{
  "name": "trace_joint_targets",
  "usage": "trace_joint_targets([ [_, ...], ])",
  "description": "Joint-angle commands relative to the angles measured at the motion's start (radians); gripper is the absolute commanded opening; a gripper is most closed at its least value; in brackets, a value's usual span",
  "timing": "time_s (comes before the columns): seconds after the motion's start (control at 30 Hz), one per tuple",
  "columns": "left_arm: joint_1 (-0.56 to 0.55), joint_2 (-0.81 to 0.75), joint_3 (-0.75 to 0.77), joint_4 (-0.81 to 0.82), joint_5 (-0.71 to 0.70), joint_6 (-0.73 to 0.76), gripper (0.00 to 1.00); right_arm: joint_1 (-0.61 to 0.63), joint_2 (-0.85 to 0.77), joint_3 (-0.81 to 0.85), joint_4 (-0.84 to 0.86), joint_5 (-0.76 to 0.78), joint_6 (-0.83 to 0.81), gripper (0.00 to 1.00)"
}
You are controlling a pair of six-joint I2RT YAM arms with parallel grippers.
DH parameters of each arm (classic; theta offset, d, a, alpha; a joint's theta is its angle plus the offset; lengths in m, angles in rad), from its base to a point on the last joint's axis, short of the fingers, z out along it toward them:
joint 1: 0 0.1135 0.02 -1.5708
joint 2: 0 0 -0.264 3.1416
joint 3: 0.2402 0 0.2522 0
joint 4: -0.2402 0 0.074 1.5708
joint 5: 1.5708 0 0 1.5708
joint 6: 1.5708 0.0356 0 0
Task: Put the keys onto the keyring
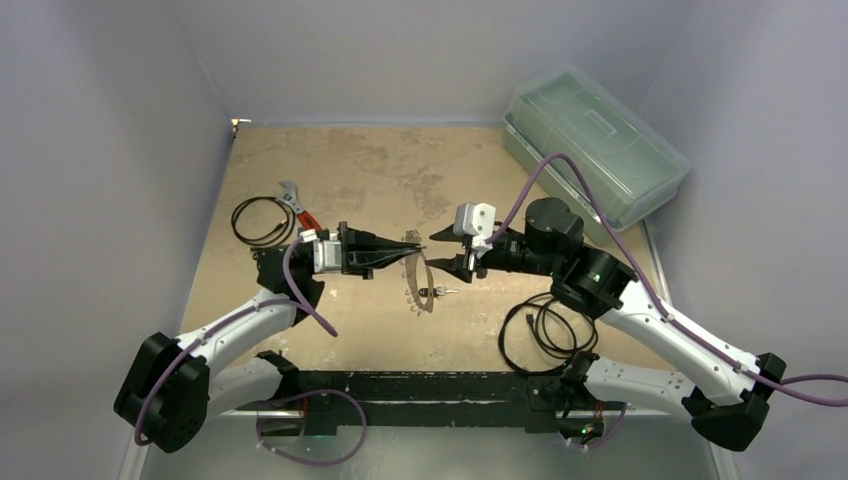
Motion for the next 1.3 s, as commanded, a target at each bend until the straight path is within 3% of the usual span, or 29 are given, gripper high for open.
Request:
trace_joint_targets([
  [0.0,0.004,-0.026,-0.001,0.096,0.02,-0.036,0.0,0.003,-0.009,0.067,0.005,-0.049,-0.008,0.45],
  [0.33,0.006,-0.025,0.007,0.093,0.029,-0.04,0.0,0.003,0.043,0.113,-0.033,-0.092,-0.032,0.24],
  [0.67,0.006,-0.028,0.0,0.102,0.018,-0.047,0.0,0.003,0.054,0.091,-0.005,-0.096,-0.029,0.22],
  [1.03,0.006,-0.023,-0.002,0.095,0.023,-0.044,0.0,0.003,0.084,0.101,-0.005,-0.107,-0.033,0.13],
  [1.1,0.006,-0.024,-0.001,0.09,0.024,-0.042,0.0,0.003,0.088,0.104,-0.006,-0.106,-0.033,0.07],
  [1.27,0.006,-0.025,0.001,0.07,0.026,-0.029,0.0,0.003,0.102,0.114,-0.023,-0.083,-0.04,0.1],
])
